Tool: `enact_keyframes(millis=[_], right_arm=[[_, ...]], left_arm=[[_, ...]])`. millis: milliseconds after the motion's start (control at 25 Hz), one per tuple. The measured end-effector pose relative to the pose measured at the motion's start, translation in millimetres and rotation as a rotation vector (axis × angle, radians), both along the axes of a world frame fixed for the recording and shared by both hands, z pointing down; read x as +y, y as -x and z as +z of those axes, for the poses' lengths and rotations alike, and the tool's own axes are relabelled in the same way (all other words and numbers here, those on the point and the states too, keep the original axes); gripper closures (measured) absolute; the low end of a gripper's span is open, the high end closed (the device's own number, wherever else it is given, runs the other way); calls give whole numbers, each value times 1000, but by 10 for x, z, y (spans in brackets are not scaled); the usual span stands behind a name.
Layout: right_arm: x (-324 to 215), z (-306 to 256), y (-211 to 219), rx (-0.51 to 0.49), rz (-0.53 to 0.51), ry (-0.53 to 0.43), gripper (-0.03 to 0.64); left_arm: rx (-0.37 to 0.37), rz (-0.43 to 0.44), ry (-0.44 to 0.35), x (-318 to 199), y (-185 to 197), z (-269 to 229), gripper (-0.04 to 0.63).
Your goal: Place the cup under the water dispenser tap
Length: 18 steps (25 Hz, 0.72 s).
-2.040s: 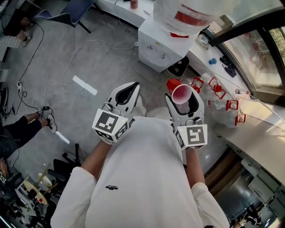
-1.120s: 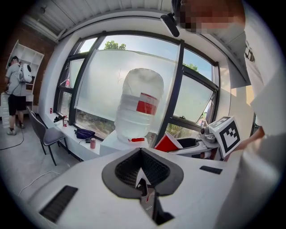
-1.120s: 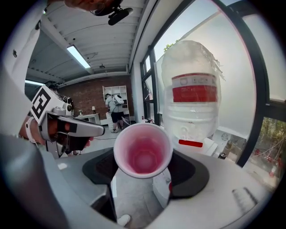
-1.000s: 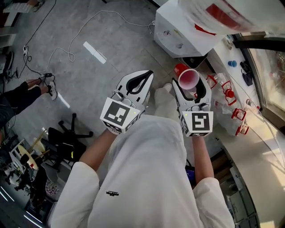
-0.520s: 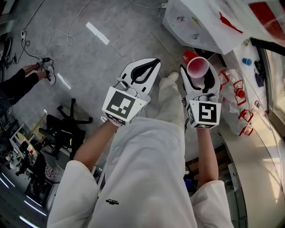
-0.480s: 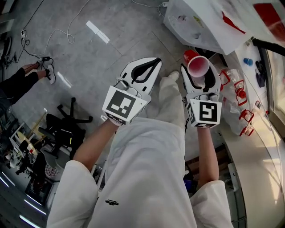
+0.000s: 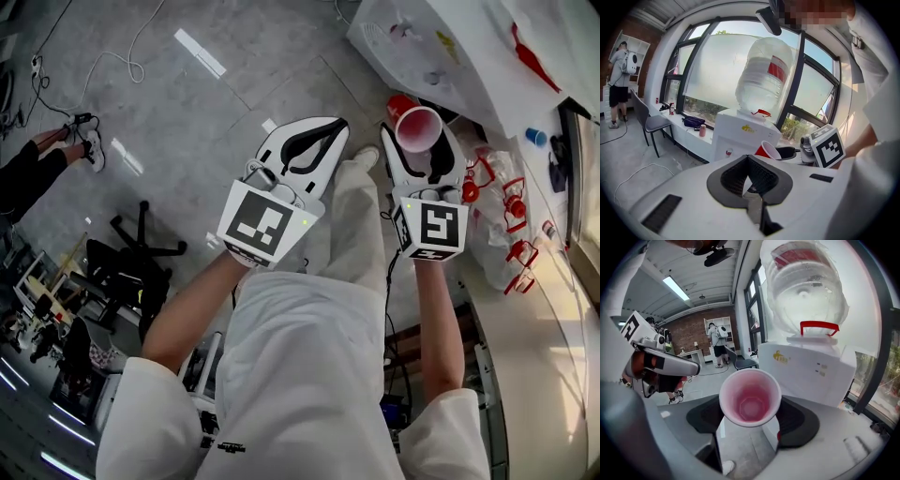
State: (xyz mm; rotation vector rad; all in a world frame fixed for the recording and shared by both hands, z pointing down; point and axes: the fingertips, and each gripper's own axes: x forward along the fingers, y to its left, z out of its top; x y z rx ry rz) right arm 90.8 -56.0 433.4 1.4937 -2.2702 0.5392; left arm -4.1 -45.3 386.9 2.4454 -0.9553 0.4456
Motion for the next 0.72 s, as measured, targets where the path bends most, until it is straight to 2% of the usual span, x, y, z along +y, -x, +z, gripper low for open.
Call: enact_keyframes(millis=[720], right_arm=[[-336,1060,-141,28,75,79,268]], left_arm=[[-8,-12,27,-276,-47,846,589]])
